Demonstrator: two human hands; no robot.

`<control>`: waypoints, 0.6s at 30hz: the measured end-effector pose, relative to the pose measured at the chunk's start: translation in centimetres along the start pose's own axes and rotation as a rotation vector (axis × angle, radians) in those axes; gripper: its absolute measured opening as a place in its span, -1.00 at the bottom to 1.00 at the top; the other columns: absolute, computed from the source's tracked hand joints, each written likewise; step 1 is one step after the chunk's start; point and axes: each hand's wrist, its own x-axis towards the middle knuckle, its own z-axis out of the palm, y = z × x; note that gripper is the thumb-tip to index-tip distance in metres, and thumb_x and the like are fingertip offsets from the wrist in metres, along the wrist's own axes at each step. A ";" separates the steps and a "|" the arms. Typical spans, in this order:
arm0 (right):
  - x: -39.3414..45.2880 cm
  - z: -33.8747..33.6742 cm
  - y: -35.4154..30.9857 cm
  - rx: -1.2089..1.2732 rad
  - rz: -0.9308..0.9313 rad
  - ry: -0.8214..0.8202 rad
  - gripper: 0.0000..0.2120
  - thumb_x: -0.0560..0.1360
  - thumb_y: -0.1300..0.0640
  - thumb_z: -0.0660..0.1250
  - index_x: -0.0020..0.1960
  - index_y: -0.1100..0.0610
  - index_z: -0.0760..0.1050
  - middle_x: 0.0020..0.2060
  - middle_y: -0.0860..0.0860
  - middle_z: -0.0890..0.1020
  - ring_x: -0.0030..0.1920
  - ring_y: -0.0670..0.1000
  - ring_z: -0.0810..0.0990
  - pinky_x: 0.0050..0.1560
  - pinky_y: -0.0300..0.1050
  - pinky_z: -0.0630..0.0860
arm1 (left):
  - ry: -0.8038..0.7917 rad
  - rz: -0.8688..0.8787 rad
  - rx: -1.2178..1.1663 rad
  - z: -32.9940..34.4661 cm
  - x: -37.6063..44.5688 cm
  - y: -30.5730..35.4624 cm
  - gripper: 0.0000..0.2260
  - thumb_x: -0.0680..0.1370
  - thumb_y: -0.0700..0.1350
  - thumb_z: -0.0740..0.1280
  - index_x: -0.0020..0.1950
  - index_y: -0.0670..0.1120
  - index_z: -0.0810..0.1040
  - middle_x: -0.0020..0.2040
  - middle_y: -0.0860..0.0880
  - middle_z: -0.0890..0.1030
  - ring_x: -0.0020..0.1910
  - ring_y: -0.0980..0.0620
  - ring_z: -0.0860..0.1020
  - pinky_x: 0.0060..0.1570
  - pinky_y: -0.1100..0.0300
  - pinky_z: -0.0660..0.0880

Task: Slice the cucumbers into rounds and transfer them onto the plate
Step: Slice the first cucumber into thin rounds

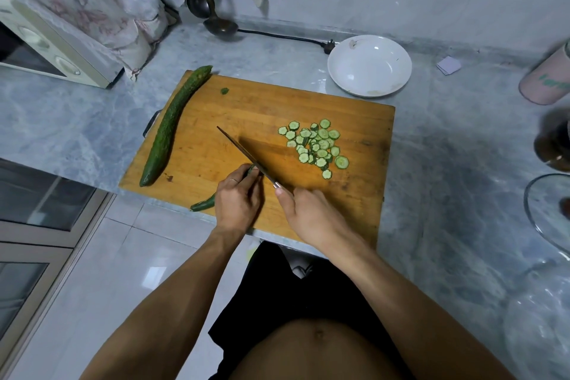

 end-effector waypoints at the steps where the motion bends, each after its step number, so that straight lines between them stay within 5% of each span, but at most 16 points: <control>1: 0.1 -0.1 0.1 0.009 -0.004 0.000 -0.52 0.66 -0.22 -0.02 -0.12 0.13 0.40 -0.34 0.01 0.43 -0.27 0.15 0.50 -0.29 -0.06 0.39 | 0.008 0.006 -0.005 -0.2 0.0 0.2 -0.83 0.52 -0.24 0.36 0.07 -0.22 0.68 0.12 -0.16 0.65 -0.10 -0.17 0.62 -0.18 0.07 0.57; 6: -0.2 -0.7 0.7 0.027 -0.033 0.001 -0.46 0.65 -0.23 -0.01 -0.08 0.19 0.49 -0.27 0.08 0.55 -0.26 0.15 0.57 -0.26 0.03 0.54 | 0.012 0.010 -0.048 -0.8 0.1 0.8 -0.83 0.53 -0.24 0.35 0.06 -0.22 0.69 0.11 -0.14 0.66 -0.12 -0.14 0.64 -0.21 0.14 0.56; 13: -2.2 -1.4 0.7 -0.025 -0.087 0.026 -0.55 0.66 -0.21 -0.01 -0.18 0.09 0.37 -0.35 0.02 0.47 -0.37 0.05 0.49 -0.44 -0.09 0.32 | -0.048 -0.029 -0.045 -0.4 0.2 0.3 -0.78 0.56 -0.15 0.29 0.10 -0.17 0.69 0.22 -0.11 0.63 -0.02 -0.14 0.65 -0.15 0.12 0.59; 18: -3.2 -1.3 0.6 -0.028 -0.071 0.015 -0.53 0.65 -0.23 -0.02 -0.18 0.10 0.37 -0.33 0.01 0.45 -0.34 0.05 0.49 -0.35 -0.07 0.37 | -0.019 -0.007 -0.048 -0.8 0.1 0.9 -0.85 0.52 -0.28 0.37 0.05 -0.18 0.69 0.19 -0.09 0.64 -0.04 -0.11 0.64 -0.20 0.28 0.45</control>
